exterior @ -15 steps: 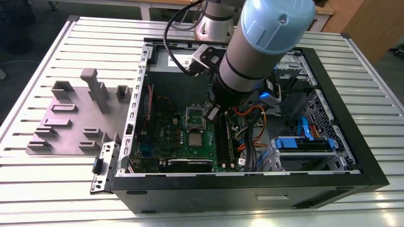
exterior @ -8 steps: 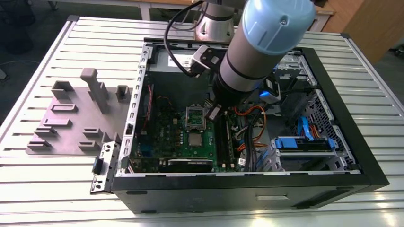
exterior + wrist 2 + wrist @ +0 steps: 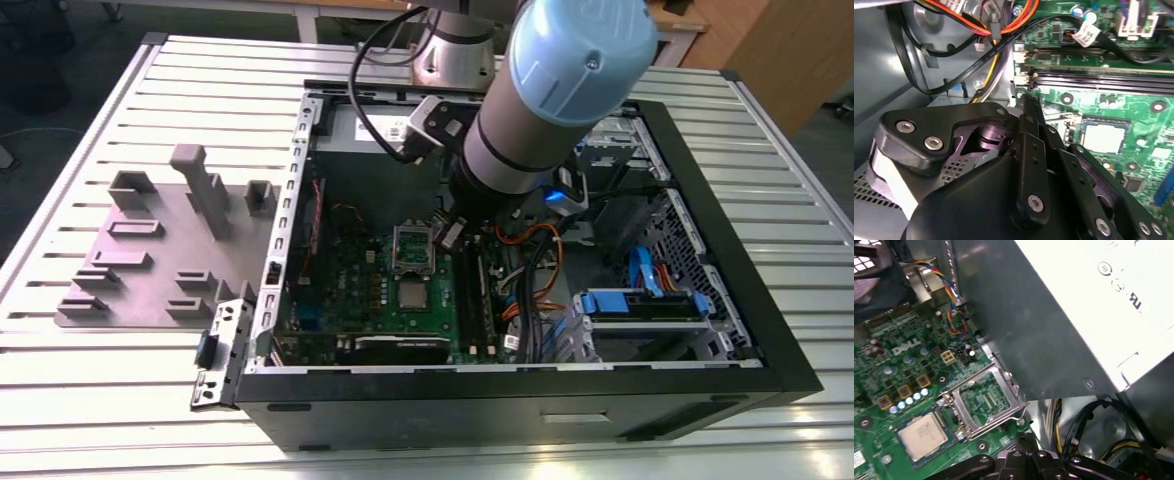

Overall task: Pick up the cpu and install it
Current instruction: 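Close the cpu cover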

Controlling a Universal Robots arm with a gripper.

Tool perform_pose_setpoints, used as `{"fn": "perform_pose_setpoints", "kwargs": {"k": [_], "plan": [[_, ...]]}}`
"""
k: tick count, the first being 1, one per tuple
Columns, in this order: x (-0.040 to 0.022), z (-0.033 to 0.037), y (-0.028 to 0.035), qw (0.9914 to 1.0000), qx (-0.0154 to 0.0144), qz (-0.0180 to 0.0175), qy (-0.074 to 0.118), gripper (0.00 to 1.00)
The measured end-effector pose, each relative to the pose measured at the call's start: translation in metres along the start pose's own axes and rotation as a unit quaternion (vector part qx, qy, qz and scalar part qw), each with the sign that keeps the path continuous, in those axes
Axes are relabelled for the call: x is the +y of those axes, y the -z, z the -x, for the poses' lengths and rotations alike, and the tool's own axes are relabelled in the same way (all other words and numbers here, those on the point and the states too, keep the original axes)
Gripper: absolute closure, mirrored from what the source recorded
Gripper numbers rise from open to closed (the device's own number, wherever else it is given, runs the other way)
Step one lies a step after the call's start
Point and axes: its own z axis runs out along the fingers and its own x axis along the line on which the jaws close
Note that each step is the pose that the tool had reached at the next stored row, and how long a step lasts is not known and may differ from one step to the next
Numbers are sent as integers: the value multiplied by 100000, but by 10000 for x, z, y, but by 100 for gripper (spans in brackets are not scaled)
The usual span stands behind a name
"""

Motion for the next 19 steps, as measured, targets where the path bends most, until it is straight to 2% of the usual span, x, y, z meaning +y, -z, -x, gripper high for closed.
{"fn": "perform_pose_setpoints", "kwargs": {"k": [2, 5, 6, 14, 19], "plan": [[-2, 1, -29, 99999, -135, 198, 334, 89], [-5, 0, -52, 99977, 250, 531, 2042, 89], [-3, 4, -56, 99974, 296, 561, 2212, 89], [2, 20, -103, 99971, -55, 800, 2284, 89], [2, 20, -106, 99971, -89, 817, 2283, 89]]}}
